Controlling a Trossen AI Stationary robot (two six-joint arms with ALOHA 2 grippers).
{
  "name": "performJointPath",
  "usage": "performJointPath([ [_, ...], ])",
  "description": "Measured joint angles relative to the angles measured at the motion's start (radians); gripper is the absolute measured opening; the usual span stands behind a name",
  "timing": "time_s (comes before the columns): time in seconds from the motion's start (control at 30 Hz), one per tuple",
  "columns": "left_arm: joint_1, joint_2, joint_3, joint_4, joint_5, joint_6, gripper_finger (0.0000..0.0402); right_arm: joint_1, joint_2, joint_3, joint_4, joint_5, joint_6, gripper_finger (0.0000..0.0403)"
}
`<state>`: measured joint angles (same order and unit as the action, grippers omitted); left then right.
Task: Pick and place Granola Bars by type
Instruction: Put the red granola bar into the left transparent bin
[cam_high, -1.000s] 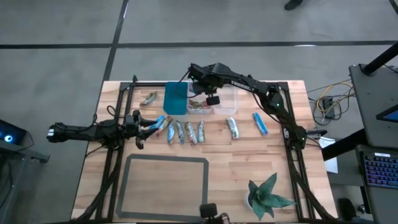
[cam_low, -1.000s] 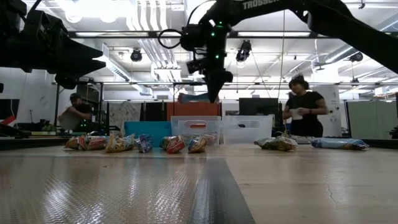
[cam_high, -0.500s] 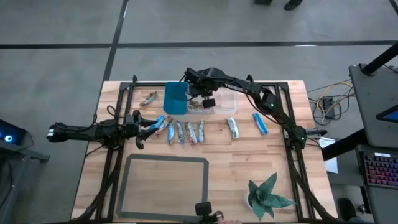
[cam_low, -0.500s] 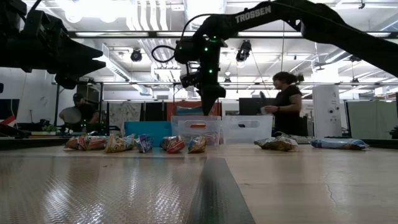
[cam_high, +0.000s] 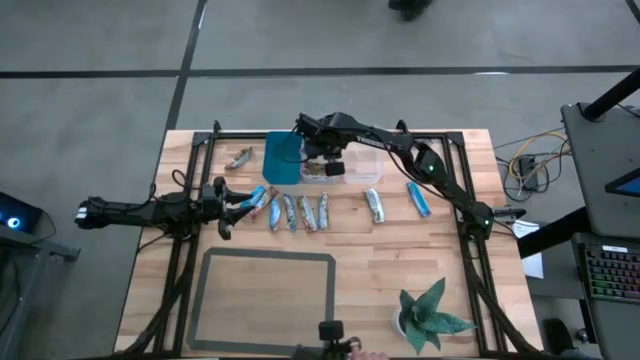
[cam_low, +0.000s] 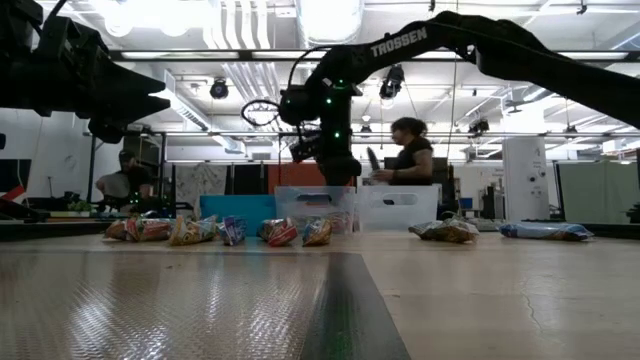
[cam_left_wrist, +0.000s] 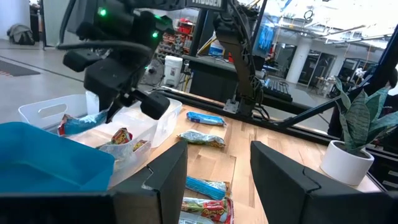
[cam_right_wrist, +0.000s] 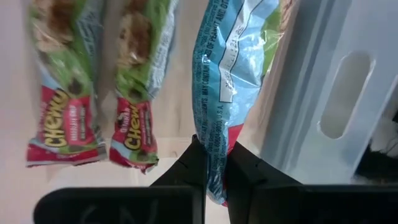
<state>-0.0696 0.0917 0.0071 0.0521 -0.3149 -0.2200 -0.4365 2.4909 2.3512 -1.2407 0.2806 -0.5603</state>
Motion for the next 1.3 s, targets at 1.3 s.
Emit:
performJointPath([
  [1.3, 0.0, 0.0, 0.0, 0.0, 0.0, 0.0, 0.0159, 0.002, -0.014, 0.005, -0.114, 0.012, 0.083, 0.0165],
])
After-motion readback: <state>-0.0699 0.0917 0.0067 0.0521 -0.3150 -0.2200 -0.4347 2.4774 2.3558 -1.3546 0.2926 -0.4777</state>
